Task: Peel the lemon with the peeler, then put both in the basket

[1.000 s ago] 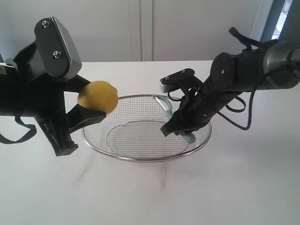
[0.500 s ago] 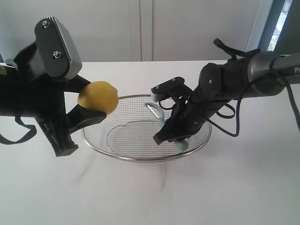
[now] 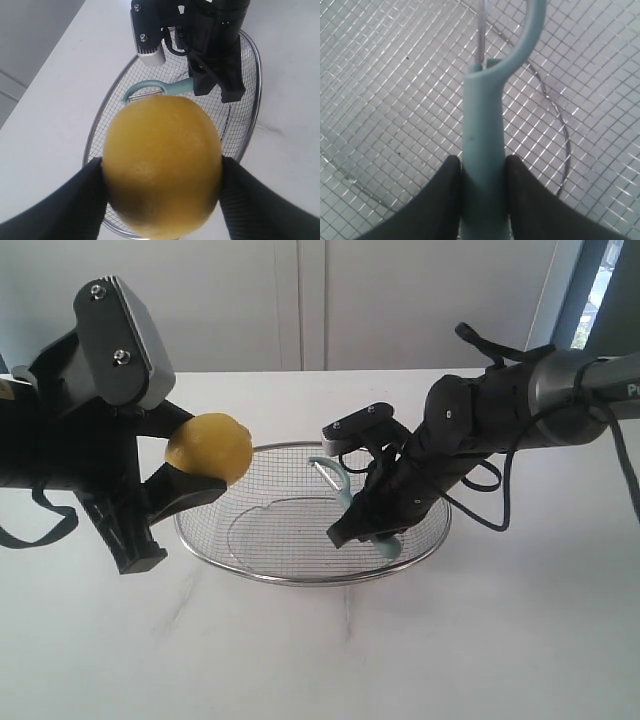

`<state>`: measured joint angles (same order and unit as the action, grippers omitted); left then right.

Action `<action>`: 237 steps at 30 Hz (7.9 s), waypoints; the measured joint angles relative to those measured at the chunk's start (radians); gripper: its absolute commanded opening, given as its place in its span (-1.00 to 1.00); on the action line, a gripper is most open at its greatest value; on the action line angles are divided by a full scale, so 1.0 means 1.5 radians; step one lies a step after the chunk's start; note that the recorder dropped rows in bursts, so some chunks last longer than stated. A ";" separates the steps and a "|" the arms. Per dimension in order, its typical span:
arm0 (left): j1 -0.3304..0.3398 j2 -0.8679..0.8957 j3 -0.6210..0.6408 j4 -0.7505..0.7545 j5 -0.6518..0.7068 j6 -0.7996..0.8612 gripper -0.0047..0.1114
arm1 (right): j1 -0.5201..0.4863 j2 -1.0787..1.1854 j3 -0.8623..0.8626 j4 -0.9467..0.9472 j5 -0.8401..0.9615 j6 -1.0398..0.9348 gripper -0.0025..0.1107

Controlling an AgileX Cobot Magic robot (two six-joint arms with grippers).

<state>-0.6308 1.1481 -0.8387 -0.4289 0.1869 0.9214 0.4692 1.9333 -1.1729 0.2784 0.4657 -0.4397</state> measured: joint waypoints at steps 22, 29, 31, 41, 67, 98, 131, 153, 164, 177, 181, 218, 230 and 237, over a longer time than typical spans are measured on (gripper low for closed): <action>0.000 0.000 0.000 0.000 0.000 0.000 -0.92 | 0.000 0.003 -0.019 -0.003 0.029 0.000 -0.31; 0.000 0.000 0.000 0.000 0.000 0.000 -0.92 | 0.000 -0.126 -0.076 -0.009 0.161 0.000 -0.41; 0.000 0.000 0.000 0.000 0.001 0.000 -0.92 | 0.000 -0.162 -0.082 -0.021 0.199 0.000 -0.53; 0.000 0.000 0.000 0.000 0.001 0.000 -0.92 | 0.000 -0.469 -0.058 -0.253 0.467 0.190 -0.96; 0.034 0.475 -0.527 0.261 0.381 -0.484 -0.92 | 0.000 -0.577 0.073 -0.292 0.361 0.246 -0.96; 0.034 0.630 -0.532 0.150 0.344 -0.491 -0.92 | 0.000 -0.577 0.075 -0.292 0.366 0.268 -0.96; 0.034 0.545 -0.532 0.144 0.384 -0.484 0.22 | 0.000 -0.581 0.075 -0.301 0.353 0.276 -0.96; 0.034 0.604 -0.532 0.154 0.357 -0.484 0.22 | 0.000 -0.581 0.075 -0.303 0.351 0.276 -0.96; 0.034 0.624 -0.532 0.149 0.354 -0.471 0.22 | 0.000 -0.581 0.075 -0.304 0.351 0.276 -0.96; 0.034 0.629 -0.532 0.144 0.354 -0.453 0.61 | 0.000 -0.581 0.075 -0.304 0.351 0.276 -0.96; 0.034 0.629 -0.534 0.144 0.362 -0.453 0.61 | 0.000 -0.581 0.075 -0.304 0.351 0.276 -0.96; 0.034 0.152 -0.552 0.183 0.630 -0.478 -0.92 | 0.000 -0.581 0.075 -0.308 0.301 0.264 -0.96; 0.034 0.120 -0.500 0.160 0.630 -0.477 -0.92 | 0.000 -0.581 0.075 -0.308 0.300 0.264 -0.96; 0.034 0.120 -0.500 0.160 0.630 -0.477 -0.92 | 0.000 -0.581 0.075 -0.308 0.300 0.264 -0.96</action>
<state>-0.5798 1.3275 -1.5891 -0.1894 1.1322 0.2062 0.4692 1.0616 -1.0608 -0.1839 0.9157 -0.0439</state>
